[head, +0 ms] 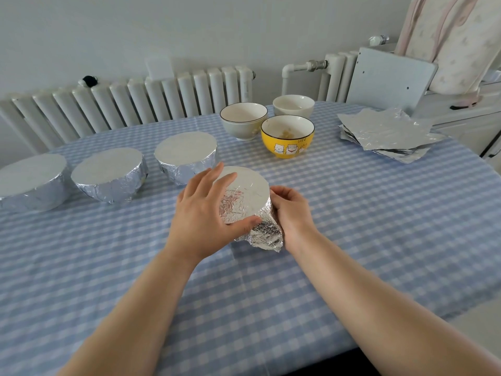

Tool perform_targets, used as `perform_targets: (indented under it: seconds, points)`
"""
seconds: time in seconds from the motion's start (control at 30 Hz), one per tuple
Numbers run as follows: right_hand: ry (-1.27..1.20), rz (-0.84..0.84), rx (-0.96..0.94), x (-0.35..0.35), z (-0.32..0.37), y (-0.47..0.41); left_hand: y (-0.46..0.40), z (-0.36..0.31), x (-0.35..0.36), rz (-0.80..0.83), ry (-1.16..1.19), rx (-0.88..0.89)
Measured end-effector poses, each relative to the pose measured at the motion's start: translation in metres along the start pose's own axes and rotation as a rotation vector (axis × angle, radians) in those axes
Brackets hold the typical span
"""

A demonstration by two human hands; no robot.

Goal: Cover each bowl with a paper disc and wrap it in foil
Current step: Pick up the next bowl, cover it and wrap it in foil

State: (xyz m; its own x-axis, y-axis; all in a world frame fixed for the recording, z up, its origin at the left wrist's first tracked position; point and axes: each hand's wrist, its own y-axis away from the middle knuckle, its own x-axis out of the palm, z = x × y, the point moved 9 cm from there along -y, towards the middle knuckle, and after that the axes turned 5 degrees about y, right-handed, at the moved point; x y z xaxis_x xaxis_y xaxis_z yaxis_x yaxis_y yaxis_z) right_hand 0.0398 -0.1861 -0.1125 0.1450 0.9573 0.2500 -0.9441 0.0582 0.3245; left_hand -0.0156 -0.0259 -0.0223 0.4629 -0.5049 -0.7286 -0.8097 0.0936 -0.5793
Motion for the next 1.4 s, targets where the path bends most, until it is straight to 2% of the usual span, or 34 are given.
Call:
perform_targets:
  seconds: [0.43,0.63,0.77,1.03,1.4]
  points:
    - [0.206,-0.025,-0.071,0.001,0.005,-0.007,0.0,0.003,0.002,0.031,0.0,-0.057]
    - [0.273,0.084,-0.021,0.01,0.006,-0.011,0.0,0.001,0.0,-0.004,0.009,-0.032]
    - [0.277,0.098,0.028,0.008,0.003,-0.011,0.0,0.0,0.0,-0.022,0.006,-0.033]
    - [0.492,0.212,0.029,0.018,0.014,-0.016,0.001,-0.001,0.001,-0.075,-0.021,-0.126]
    - [0.503,0.201,0.019,0.016,0.008,-0.023,0.002,-0.001,0.001,-0.079,-0.038,-0.139]
